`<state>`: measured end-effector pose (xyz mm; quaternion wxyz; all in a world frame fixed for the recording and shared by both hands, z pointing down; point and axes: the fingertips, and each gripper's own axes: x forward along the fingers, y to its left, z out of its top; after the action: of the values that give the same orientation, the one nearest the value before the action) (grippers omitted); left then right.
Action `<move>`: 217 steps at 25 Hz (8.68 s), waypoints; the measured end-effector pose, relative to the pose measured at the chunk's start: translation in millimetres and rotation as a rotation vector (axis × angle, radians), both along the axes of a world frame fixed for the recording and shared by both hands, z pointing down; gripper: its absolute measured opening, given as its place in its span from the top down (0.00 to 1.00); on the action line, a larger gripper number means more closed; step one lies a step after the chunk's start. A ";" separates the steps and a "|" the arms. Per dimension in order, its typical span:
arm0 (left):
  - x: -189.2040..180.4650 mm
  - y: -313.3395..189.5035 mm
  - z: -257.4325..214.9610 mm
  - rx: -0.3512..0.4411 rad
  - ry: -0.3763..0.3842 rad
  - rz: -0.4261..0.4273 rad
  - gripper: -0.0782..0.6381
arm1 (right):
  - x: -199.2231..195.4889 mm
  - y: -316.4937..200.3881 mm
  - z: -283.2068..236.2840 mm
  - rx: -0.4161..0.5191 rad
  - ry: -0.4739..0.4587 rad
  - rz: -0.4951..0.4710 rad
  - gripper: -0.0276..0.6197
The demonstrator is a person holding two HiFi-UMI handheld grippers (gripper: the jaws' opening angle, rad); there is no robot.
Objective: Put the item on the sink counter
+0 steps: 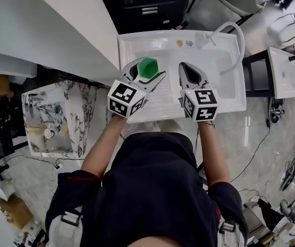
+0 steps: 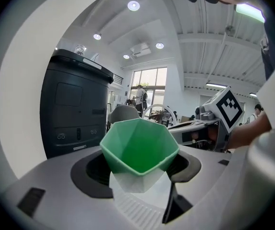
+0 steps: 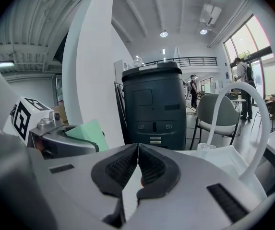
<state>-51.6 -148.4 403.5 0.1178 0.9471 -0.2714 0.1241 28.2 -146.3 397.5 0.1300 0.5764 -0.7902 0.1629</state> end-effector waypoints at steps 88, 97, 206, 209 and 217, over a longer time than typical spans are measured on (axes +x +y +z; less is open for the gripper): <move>63.2 -176.6 173.7 -0.093 -0.177 -0.126 0.45 | 58.1 -137.0 138.3 -0.282 -0.045 -0.142 0.91; 66.7 -181.4 187.1 -0.067 -0.213 -0.117 0.45 | 55.9 -135.2 142.7 -0.292 -0.049 -0.144 0.91; -5.7 22.4 6.7 0.090 0.026 0.031 0.87 | -30.7 -0.4 18.1 0.013 0.044 -0.109 0.91; -4.7 23.3 2.3 0.102 0.010 0.018 0.87 | -32.0 4.0 16.3 0.016 0.041 -0.127 0.91; 3.3 42.0 -13.6 0.126 -0.012 -0.059 0.87 | -23.7 30.3 -1.3 0.062 0.050 -0.175 0.91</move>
<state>-48.3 -106.4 389.9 0.0598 0.9435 -0.3074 0.1088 4.5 -116.0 396.2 0.1455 0.5126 -0.8388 0.1118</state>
